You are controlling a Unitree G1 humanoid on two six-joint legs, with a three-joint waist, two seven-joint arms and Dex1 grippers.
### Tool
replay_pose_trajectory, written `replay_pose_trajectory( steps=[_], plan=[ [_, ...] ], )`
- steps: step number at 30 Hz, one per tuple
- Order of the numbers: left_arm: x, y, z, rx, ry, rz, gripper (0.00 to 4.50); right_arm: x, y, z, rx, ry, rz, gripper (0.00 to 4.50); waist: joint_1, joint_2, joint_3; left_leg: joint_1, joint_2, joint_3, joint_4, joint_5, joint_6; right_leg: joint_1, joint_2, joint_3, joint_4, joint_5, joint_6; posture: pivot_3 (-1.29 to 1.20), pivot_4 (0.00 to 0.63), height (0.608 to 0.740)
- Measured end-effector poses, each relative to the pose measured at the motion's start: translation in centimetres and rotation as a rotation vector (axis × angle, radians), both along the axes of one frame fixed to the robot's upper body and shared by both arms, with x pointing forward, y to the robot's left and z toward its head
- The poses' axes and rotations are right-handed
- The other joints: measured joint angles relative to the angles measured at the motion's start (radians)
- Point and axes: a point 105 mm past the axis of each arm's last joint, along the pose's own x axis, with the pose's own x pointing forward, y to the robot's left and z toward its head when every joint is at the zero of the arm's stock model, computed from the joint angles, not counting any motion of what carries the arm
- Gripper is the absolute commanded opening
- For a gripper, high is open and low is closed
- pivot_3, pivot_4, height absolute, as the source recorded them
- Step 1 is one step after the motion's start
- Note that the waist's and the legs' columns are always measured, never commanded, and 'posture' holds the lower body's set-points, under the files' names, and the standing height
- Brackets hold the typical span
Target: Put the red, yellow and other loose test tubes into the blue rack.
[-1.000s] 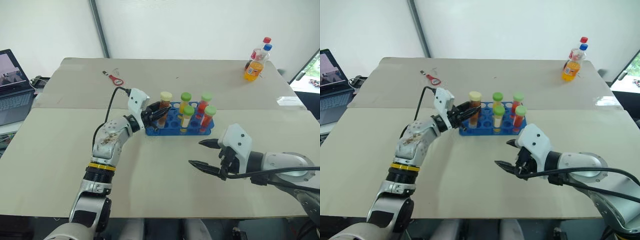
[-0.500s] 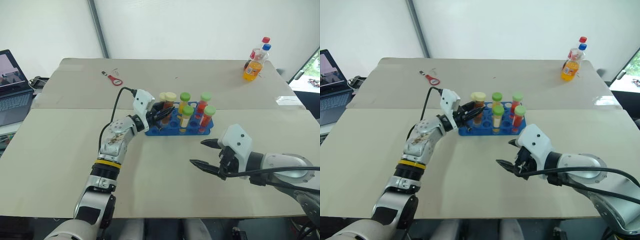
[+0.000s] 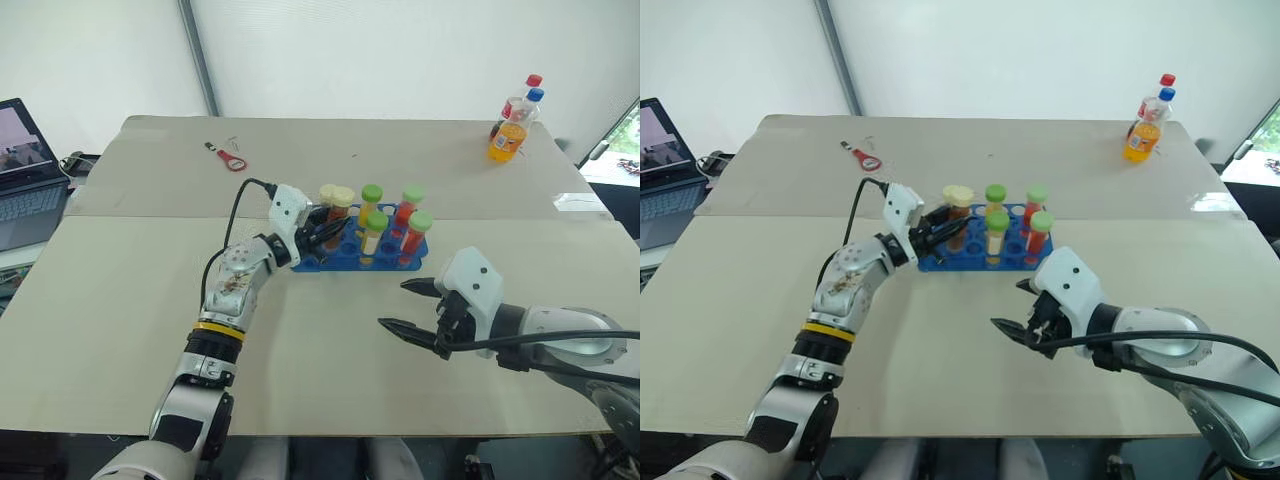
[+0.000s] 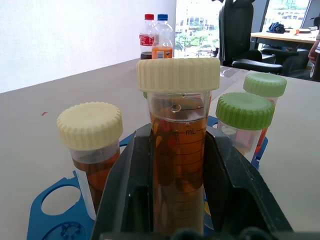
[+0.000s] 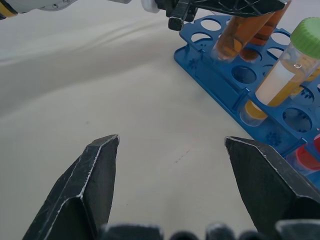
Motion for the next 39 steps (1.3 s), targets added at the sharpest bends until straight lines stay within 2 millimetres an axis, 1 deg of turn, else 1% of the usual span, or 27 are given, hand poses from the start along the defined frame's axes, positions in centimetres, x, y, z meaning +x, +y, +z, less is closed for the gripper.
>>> replay_pose_trajectory(
  steps=[2, 4, 5, 6, 7, 9, 10, 13, 15, 18, 20, 22, 24, 26, 28, 30, 33, 37, 39],
  plan=[
    [-0.2, 0.3, -0.5, 0.002, 0.008, 0.008, 0.84, 0.0, 0.0, 0.0, -0.001, 0.002, -0.002, 3.76, -0.001, 0.000, 0.000, 0.000, 0.000, 0.000, 0.000, 0.000, 0.000, 0.000, 0.000, 0.000, 0.000, 0.000, 0.000, 0.00, 0.150, 0.740],
    [-0.3, 0.6, -0.6, 0.005, 0.002, 0.017, 1.88, 0.0, 0.0, 0.0, 0.000, 0.003, -0.002, 3.76, -0.004, 0.000, 0.000, 0.000, 0.001, 0.000, 0.000, 0.000, 0.000, 0.000, 0.000, 0.000, 0.000, 0.000, 0.000, 0.00, 0.150, 0.740],
    [-0.3, 0.8, -0.6, 0.007, 0.001, 0.023, 2.24, 0.0, 0.0, 0.1, 0.000, 0.001, -0.002, 3.76, -0.004, 0.000, 0.000, 0.000, 0.001, 0.000, 0.000, 0.000, 0.000, 0.000, 0.000, 0.000, 0.000, 0.000, 0.000, 0.00, 0.150, 0.740],
    [-0.3, 1.0, -0.8, 0.011, 0.004, 0.030, 2.84, 0.1, 0.1, 0.3, 0.000, -0.007, 0.000, 3.76, -0.005, 0.000, 0.000, 0.000, 0.001, 0.000, 0.000, 0.000, 0.000, 0.000, 0.000, 0.000, 0.000, 0.000, 0.000, 0.00, 0.150, 0.740],
    [-0.3, 1.2, -1.0, 0.013, 0.010, 0.033, 3.24, 0.1, 0.1, 0.4, 0.000, -0.013, 0.001, 3.76, -0.004, 0.000, 0.000, 0.000, 0.001, 0.000, 0.000, 0.000, 0.000, 0.000, 0.000, 0.000, 0.000, 0.000, 0.000, 0.00, 0.150, 0.740],
    [-0.5, 1.5, -1.5, 0.016, 0.028, 0.035, 4.23, 0.2, 0.1, 0.5, 0.002, -0.016, 0.000, 3.76, -0.004, 0.000, 0.000, 0.000, 0.000, 0.000, 0.000, 0.000, 0.000, 0.000, 0.000, 0.000, 0.000, 0.000, 0.000, 0.00, 0.150, 0.740],
    [-0.6, 1.7, -1.6, 0.021, 0.031, 0.035, 4.43, 0.2, 0.1, 0.5, 0.004, -0.016, -0.001, 3.76, -0.004, 0.000, 0.000, 0.000, 0.000, 0.000, 0.000, 0.000, 0.000, 0.000, 0.000, 0.000, 0.000, 0.000, 0.000, 0.00, 0.150, 0.740],
    [-0.9, 2.4, -1.0, 0.038, 0.011, 0.041, 4.43, 0.3, 0.1, 0.6, 0.008, -0.018, -0.002, 3.76, -0.002, 0.000, 0.000, 0.000, 0.001, 0.000, 0.000, 0.000, 0.000, 0.000, 0.000, 0.000, -0.001, 0.000, 0.000, 0.00, 0.150, 0.740],
    [-1.4, 3.8, -0.9, 0.080, 0.010, 0.058, 4.43, 0.5, -0.1, 0.7, 0.013, -0.021, -0.011, 3.76, -0.004, 0.000, 0.000, 0.001, 0.001, 0.000, -0.001, 0.000, 0.000, 0.000, 0.000, 0.000, -0.001, 0.000, 0.000, 0.00, 0.150, 0.740],
    [-2.2, 5.7, -1.2, 0.154, 0.036, 0.083, 4.43, 0.9, -1.1, 1.3, 0.017, -0.034, -0.032, 3.76, -0.006, 0.000, 0.000, 0.001, 0.001, 0.000, -0.002, 0.000, 0.000, 0.000, 0.001, 0.000, -0.001, 0.000, 0.000, 0.00, 0.150, 0.740],
    [-2.7, 7.7, -0.8, 0.228, 0.057, 0.112, 4.43, 1.2, -2.5, 2.0, 0.004, -0.047, -0.054, 3.76, -0.008, 0.000, 0.000, 0.001, 0.002, 0.000, -0.002, 0.000, 0.000, 0.000, 0.001, 0.000, -0.001, 0.000, 0.000, 0.00, 0.150, 0.740],
    [-3.1, 9.5, 0.3, 0.297, 0.056, 0.132, 4.43, 1.4, -3.7, 2.5, 0.000, -0.061, -0.061, 3.76, -0.008, 0.000, 0.000, 0.001, 0.002, 0.000, -0.002, 0.000, 0.000, 0.000, 0.001, 0.000, -0.002, 0.000, 0.000, 0.00, 0.150, 0.740],
    [-4.1, 11.0, 1.3, 0.381, 0.045, 0.124, 4.43, 1.4, -4.8, 3.0, -0.017, -0.073, -0.046, 3.76, -0.009, 0.000, 0.000, 0.002, 0.002, 0.001, -0.003, 0.000, 0.000, 0.002, 0.001, 0.000, -0.004, 0.000, 0.000, 0.00, 0.150, 0.740],
    [-5.0, 11.9, 1.9, 0.441, 0.021, 0.118, 4.43, 1.4, -6.0, 3.5, -0.048, -0.095, -0.021, 3.76, -0.009, 0.000, 0.000, 0.002, 0.003, 0.001, -0.003, 0.000, 0.001, 0.003, 0.001, 0.000, -0.005, 0.000, 0.000, 0.00, 0.150, 0.740],
    [-5.7, 12.7, 1.7, 0.489, 0.033, 0.109, 4.43, 1.7, -6.9, 3.9, -0.076, -0.113, -0.012, 3.76, -0.011, 0.000, 0.000, 0.003, 0.003, 0.002, -0.003, 0.000, 0.001, 0.003, 0.001, 0.000, -0.005, 0.000, 0.000, 0.00, 0.150, 0.740],
    [-6.8, 13.7, 1.0, 0.532, 0.086, 0.082, 4.43, 2.0, -8.3, 4.4, -0.114, -0.131, -0.001, 3.76, -0.015, 0.001, 0.000, 0.003, 0.004, 0.002, -0.003, 0.000, 0.001, 0.003, 0.001, 0.000, -0.005, 0.000, 0.000, 0.00, 0.150, 0.740],
    [-7.4, 14.3, 0.6, 0.531, 0.126, 0.079, 4.43, 2.4, -9.4, 4.7, -0.137, -0.141, 0.009, 3.76, -0.016, 0.001, 0.000, 0.002, 0.004, 0.002, -0.003, 0.000, 0.001, 0.003, 0.001, 0.000, -0.005, 0.000, 0.000, 0.00, 0.150, 0.740],
    [-8.0, 14.3, 0.6, 0.516, 0.137, 0.079, 4.43, 2.8, -10.1, 5.0, -0.151, -0.149, 0.021, 3.76, -0.017, 0.001, 0.000, 0.002, 0.004, 0.002, -0.003, 0.000, 0.001, 0.002, 0.001, 0.000, -0.005, 0.000, 0.000, 0.00, 0.150, 0.740],
    [-8.2, 14.2, 0.6, 0.519, 0.138, 0.074, 4.43, 2.9, -10.2, 4.8, -0.160, -0.146, 0.027, 3.76, -0.016, 0.001, 0.000, 0.002, 0.004, 0.002, -0.003, 0.000, 0.001, 0.002, 0.001, 0.000, -0.005, 0.000, 0.000, 0.00, 0.150, 0.740]
  ],
)
